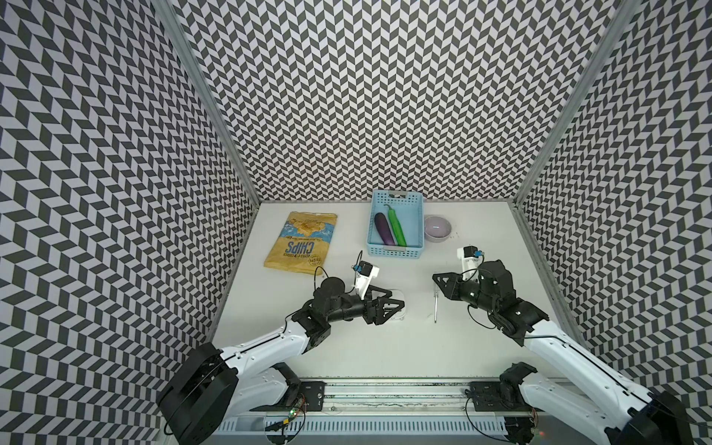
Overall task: Remove the battery from the alarm
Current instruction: Pick up the screwdriver from the center of the board.
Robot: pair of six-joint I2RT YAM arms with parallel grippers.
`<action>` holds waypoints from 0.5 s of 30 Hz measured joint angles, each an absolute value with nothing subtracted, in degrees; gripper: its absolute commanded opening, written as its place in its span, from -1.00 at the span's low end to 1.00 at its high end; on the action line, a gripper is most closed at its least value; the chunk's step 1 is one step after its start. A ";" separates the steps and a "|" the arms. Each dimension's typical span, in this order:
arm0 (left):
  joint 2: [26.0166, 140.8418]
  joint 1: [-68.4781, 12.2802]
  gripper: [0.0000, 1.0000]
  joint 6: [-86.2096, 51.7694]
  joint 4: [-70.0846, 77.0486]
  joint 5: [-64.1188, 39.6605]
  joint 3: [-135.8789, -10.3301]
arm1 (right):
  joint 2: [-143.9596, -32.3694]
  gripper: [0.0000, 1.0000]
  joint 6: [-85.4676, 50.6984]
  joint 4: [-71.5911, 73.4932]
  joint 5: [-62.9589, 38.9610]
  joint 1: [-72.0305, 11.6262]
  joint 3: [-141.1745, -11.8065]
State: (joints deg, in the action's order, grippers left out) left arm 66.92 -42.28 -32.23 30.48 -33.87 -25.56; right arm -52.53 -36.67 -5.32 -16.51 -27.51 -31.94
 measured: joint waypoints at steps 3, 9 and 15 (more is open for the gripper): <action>71.18 -44.49 0.34 -31.55 32.18 -35.16 -28.21 | -51.64 -1.00 -39.68 -2.31 -19.27 -28.93 -30.98; 78.83 -48.73 0.13 -30.59 33.32 -36.14 -33.17 | -50.76 -1.00 -44.03 2.17 -20.36 -32.18 -30.89; 82.28 -51.22 -0.77 -30.06 33.21 -35.83 -36.47 | -50.70 -1.00 -46.19 3.11 -19.44 -34.37 -31.11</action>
